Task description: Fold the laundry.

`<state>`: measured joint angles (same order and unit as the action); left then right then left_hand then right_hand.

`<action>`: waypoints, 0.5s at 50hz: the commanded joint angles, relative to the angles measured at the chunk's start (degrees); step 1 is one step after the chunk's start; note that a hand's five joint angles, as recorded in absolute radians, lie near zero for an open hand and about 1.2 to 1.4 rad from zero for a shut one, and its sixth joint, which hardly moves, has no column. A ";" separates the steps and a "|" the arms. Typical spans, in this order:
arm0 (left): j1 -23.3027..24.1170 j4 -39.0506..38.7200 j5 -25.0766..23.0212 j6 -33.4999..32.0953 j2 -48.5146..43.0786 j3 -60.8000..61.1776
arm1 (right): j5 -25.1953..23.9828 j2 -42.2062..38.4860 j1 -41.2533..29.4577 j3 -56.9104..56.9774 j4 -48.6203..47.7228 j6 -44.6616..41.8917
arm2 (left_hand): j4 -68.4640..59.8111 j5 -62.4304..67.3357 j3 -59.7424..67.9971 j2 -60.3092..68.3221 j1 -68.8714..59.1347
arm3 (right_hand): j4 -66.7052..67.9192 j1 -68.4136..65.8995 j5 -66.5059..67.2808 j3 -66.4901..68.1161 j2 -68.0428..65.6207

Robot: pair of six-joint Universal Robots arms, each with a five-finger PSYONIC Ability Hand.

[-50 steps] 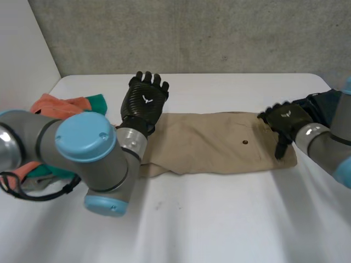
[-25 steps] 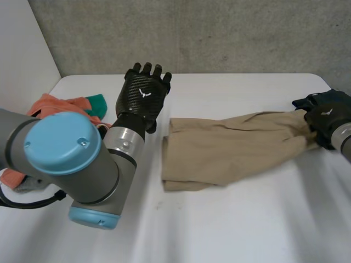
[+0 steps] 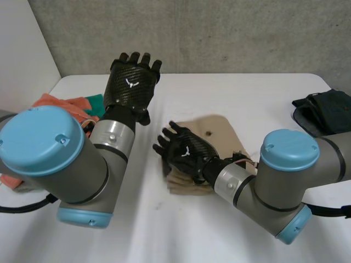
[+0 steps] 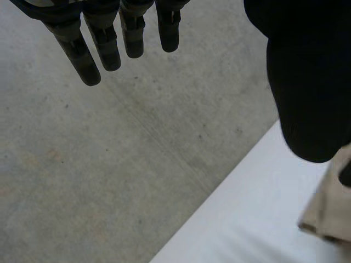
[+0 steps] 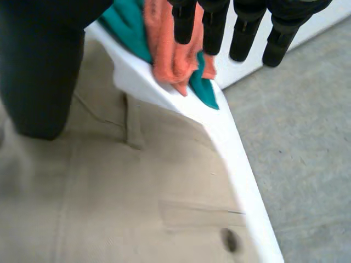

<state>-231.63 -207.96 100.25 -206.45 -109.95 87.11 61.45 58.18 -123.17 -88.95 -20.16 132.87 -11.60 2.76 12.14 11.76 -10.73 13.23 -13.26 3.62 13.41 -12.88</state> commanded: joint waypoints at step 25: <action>5.67 24.44 0.03 7.20 -31.29 -31.48 | 2.10 -8.95 19.99 18.11 26.05 30.79 | -1.48 0.31 0.93 1.31 -2.34 | -3.23 3.26 -3.62 -3.41 2.88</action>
<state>-224.14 -189.24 97.41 -199.23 -138.89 56.60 63.73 56.24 -102.74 -74.83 1.75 169.59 -11.60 2.76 12.14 11.76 -10.76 12.09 -13.19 2.82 12.26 -12.35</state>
